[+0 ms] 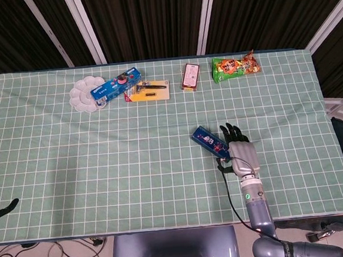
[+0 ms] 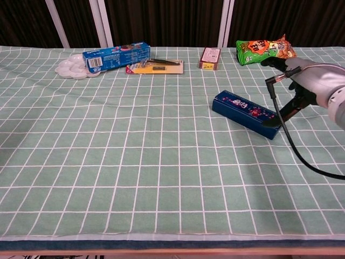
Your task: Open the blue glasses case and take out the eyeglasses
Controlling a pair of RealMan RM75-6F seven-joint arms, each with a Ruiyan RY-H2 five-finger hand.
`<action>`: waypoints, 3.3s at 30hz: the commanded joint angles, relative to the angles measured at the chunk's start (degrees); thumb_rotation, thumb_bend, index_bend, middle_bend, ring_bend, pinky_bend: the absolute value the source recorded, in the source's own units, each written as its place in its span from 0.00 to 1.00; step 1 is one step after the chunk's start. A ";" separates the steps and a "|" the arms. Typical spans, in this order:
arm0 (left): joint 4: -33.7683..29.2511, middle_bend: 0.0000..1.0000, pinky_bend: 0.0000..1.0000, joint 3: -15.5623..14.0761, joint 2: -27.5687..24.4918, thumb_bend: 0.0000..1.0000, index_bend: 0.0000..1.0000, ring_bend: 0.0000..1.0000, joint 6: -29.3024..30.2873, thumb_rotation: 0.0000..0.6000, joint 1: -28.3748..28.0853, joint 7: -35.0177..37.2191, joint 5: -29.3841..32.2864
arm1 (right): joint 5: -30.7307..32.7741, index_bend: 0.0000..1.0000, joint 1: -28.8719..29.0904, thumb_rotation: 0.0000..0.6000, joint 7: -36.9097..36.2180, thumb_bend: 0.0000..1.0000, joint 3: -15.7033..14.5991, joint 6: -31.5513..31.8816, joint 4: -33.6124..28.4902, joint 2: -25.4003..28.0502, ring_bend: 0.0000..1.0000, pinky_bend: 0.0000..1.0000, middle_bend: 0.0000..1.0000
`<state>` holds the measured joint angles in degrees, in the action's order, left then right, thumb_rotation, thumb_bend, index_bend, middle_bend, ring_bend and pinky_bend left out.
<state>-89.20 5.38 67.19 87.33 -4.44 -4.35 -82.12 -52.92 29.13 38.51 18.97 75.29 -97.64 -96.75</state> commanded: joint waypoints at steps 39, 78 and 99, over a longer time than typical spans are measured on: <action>-1.59 0.00 0.00 0.29 0.00 0.00 0.00 0.00 -1.92 1.00 -0.24 -2.01 2.98 | 11.35 0.00 9.06 1.00 2.89 0.08 4.18 -5.89 21.56 -5.31 0.00 0.22 0.00; -2.56 0.00 0.00 0.56 -0.53 0.00 0.00 0.00 -2.01 1.00 -0.07 -0.13 3.54 | 24.63 0.08 16.70 1.00 13.69 0.41 5.50 -9.34 4.05 3.52 0.00 0.21 0.01; -2.80 0.00 0.00 0.72 -0.80 0.00 0.00 0.00 -2.88 1.00 -0.28 0.14 4.41 | 35.46 0.22 26.38 1.00 21.97 0.41 1.27 -11.04 7.92 5.77 0.00 0.20 0.00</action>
<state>-91.99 6.10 66.39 84.45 -4.72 -4.21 -77.71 -17.55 55.43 60.54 20.33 64.28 -89.81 -90.91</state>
